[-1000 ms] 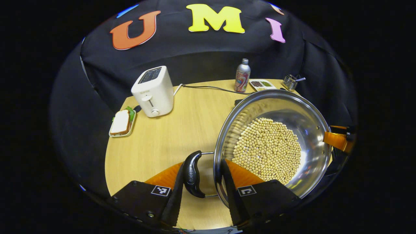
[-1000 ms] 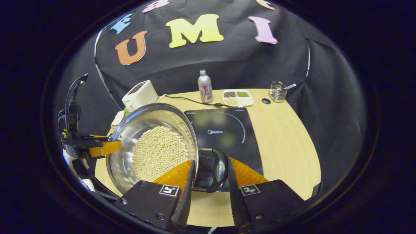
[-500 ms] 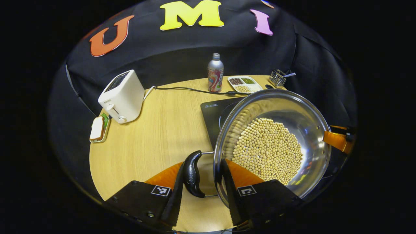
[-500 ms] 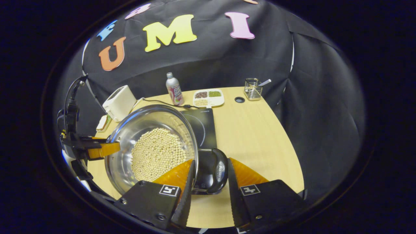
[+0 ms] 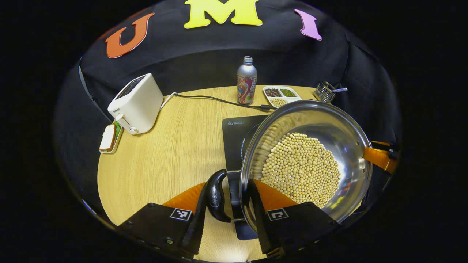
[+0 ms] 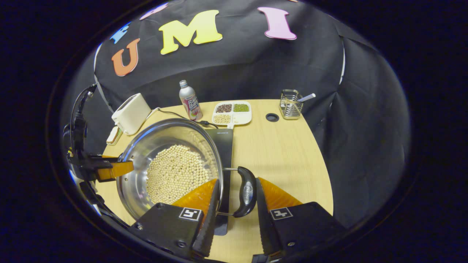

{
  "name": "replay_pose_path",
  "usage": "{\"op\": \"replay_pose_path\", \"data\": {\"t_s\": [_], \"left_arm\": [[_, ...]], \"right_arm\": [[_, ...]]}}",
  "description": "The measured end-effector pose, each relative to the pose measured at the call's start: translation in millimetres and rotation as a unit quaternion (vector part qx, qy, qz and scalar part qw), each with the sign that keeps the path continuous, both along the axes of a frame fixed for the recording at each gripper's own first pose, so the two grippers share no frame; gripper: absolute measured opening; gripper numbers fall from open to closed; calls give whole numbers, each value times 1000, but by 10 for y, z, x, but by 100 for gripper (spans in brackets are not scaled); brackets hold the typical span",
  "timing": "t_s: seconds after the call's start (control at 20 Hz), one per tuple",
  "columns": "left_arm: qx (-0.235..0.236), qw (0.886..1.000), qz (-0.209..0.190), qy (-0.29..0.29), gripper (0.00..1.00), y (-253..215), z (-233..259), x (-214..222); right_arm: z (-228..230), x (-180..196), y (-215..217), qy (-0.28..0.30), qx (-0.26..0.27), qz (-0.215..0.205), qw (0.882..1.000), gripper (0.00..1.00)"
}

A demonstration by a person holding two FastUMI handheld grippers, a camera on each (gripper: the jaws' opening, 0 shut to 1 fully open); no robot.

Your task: First push the handle of the pot to place it horizontally, then grasp the pot with both hands and set it on the induction cooktop.

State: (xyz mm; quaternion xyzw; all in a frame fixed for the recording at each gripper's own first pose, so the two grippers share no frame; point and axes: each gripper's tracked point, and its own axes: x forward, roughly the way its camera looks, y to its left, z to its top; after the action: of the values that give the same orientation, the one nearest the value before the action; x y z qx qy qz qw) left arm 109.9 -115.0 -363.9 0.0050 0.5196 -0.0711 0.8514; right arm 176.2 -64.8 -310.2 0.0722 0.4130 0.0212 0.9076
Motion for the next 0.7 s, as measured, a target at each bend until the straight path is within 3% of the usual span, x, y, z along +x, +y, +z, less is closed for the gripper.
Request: {"op": "replay_pose_path", "data": {"t_s": [0.05, 0.1, 0.25, 0.3, 0.35, 0.5, 0.55, 0.6, 0.65, 0.7], "left_arm": [[2, 1000, 5, 3, 50, -2, -21, 17], [3, 1000, 9, 5, 60, 11, -41, 40], [11, 1000, 17, 8, 60, 45, -89, 114], [12, 1000, 20, 10, 70, 56, -104, 140], [13, 1000, 22, 10, 60, 65, -123, 163], [13, 999, 26, 16, 60, 71, -177, 216], [12, 999, 26, 18, 70, 67, -200, 231], [12, 999, 26, 19, 60, 57, -213, 244], [13, 999, 26, 20, 60, 48, -218, 257], [14, 999, 24, 21, 70, 44, -230, 267]], "right_arm": [[-27, 61, 4, 2, 0, 7, 1000, 52], [-55, 117, 15, 4, 1, 12, 1000, 52], [-106, 267, 34, 7, 4, 23, 1000, 52], [-122, 314, 39, 9, 5, 26, 1000, 52], [-138, 349, 47, 12, 6, 28, 1000, 52], [-175, 448, 44, 16, 5, 32, 999, 52], [-183, 468, 41, 17, 5, 32, 999, 52], [-191, 477, 32, 20, 4, 32, 999, 52], [-203, 490, 28, 21, 5, 30, 999, 52], [-229, 504, 18, 23, 6, 30, 999, 52]]}}
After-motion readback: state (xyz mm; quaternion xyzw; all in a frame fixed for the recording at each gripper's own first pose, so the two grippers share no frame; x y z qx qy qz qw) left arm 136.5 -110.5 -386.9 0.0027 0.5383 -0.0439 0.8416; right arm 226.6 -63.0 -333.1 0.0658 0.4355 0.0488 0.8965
